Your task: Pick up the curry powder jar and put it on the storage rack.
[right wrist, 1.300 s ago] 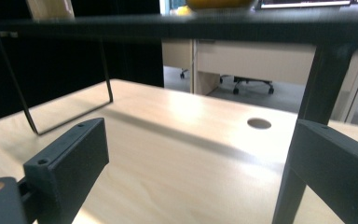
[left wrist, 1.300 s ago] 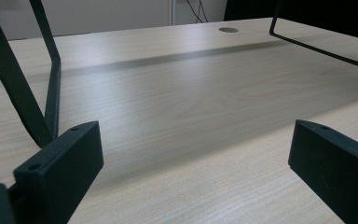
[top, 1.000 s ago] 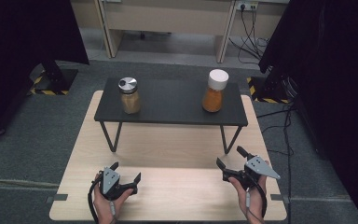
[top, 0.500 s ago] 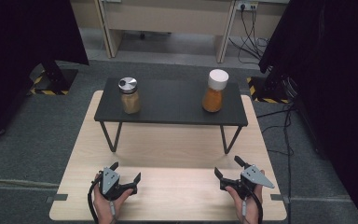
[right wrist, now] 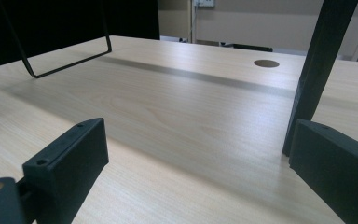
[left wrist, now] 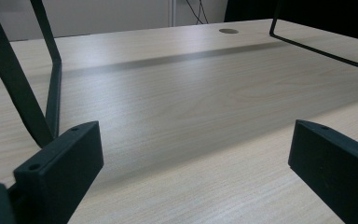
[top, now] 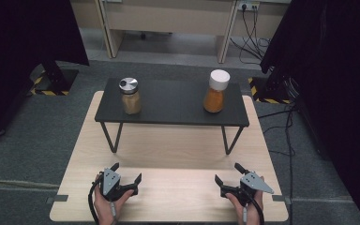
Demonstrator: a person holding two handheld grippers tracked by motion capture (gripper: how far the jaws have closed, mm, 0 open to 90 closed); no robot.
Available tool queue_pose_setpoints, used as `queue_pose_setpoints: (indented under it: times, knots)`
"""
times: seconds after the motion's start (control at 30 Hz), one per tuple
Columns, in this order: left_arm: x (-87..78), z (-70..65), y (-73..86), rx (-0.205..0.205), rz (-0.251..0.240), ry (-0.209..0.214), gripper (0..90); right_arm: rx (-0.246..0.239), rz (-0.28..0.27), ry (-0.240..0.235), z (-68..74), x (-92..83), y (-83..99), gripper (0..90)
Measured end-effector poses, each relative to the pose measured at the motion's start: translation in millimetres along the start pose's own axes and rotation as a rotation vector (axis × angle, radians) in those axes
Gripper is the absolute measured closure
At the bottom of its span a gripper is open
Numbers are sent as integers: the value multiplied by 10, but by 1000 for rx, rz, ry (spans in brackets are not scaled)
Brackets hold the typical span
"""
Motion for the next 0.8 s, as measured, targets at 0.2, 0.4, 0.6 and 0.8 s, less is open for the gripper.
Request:
queue_pose_setpoints:
  times: [0.2,0.4,0.6,0.8]
  knots:
    - [3,3,-4,-1,3,1,23,17,26,16,11,-16,8,42]
    - [2,6,-2,-3,1,2,23,22,52,16,5,4,17,41]
    - [3,3,-4,-1,3,1,23,18,70,11,3,16,33,40]
    - [3,2,-6,4,5,1,23,16,96,6,-4,35,47,39]
Point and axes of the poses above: each handheld gripper's, and its own axes: x roughly forward along the jaws, y roughly out of its underside, z roughly to its left, the point moved 6 cm from there along x, roughly forward along the jaws, and after that the axes turned 2 degrees about z, right-handed, at the moved point
